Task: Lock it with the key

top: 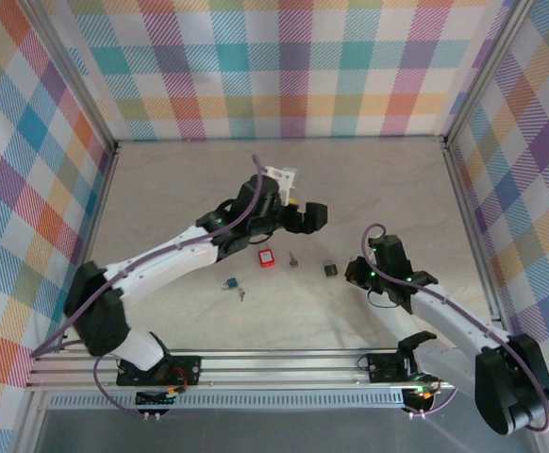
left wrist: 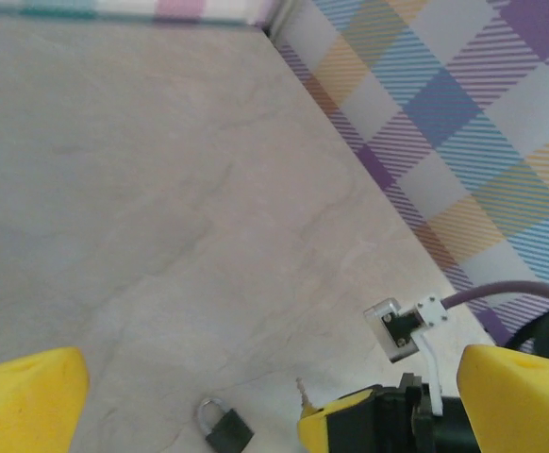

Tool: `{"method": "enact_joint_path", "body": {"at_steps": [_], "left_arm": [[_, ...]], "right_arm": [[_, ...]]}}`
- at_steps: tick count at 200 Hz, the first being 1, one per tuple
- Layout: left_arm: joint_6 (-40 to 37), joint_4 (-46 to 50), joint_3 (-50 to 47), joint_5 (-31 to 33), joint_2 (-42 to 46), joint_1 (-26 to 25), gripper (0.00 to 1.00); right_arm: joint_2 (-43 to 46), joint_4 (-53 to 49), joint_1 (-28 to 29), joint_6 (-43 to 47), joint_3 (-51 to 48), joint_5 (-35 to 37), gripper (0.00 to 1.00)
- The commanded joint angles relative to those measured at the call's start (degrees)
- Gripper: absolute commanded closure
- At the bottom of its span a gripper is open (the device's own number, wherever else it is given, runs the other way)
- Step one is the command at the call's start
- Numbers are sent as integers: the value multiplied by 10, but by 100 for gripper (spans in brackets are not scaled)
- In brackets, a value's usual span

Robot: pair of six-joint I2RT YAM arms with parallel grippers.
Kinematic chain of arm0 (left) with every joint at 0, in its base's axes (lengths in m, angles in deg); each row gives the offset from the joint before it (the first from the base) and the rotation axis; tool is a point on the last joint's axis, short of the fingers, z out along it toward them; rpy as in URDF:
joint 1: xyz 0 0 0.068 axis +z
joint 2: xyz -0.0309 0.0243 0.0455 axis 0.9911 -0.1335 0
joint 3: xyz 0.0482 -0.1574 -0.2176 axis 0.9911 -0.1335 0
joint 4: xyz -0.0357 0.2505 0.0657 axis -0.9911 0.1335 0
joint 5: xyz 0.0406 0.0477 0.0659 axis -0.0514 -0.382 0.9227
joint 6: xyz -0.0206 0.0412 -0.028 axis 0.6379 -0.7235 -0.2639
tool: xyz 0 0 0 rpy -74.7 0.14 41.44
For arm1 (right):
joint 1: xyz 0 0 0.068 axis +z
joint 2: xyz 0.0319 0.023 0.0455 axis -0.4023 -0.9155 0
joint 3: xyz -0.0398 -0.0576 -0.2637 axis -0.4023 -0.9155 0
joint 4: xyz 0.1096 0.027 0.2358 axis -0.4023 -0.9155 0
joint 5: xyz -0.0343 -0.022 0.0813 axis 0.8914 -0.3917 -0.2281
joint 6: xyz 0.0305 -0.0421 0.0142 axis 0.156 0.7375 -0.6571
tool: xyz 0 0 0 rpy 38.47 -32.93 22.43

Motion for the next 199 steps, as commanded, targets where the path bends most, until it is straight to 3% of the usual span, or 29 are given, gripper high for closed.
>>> {"method": "enact_joint_path", "body": {"at_steps": [1, 21, 59, 141, 199], "left_arm": [[-17, 16, -45, 87, 47, 3, 0], [-16, 19, -80, 118, 93, 3, 0], [-13, 51, -118, 185, 152, 2, 0], [-5, 106, -164, 254, 240, 6, 0], [-4, 148, -167, 302, 280, 11, 0]], "right_arm": [[-14, 43, -3, 10, 19, 1, 100], [-37, 34, -3, 15, 35, 10, 100], [-62, 26, -4, 20, 45, 13, 85], [-119, 36, -4, 28, 49, -12, 84], [-89, -18, -4, 36, 63, 7, 27]]}}
